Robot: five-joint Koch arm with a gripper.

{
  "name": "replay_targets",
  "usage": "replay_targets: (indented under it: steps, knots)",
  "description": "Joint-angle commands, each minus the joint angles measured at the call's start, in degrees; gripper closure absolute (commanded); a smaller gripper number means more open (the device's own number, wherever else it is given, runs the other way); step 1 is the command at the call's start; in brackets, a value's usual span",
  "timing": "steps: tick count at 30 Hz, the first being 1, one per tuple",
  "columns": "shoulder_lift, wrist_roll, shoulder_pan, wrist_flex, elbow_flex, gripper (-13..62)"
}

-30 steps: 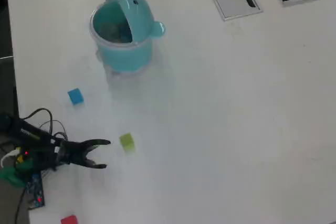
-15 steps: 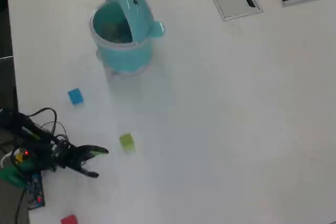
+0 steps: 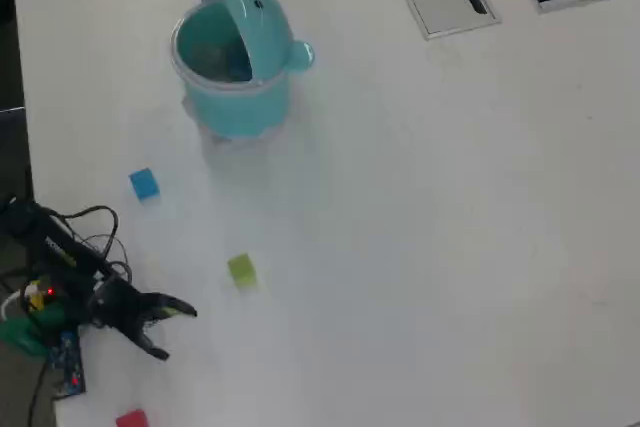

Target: Grasp RGB lego blocks and put them in the bin one by one.

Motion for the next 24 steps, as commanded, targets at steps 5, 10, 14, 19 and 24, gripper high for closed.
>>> replay_targets:
  steps: [5,10,14,19,24]
  knots:
    - [3.43,-3.34,4.57,5.54,1.93,15.2]
    - [3.52,-3.87,7.47,12.57,0.35,16.4]
    - [3.52,-4.13,9.84,16.96,-1.49,16.5]
    - [3.43,-4.92,15.21,28.48,-8.26,16.4]
    - [3.25,-4.92,18.9,32.26,-12.22,16.4]
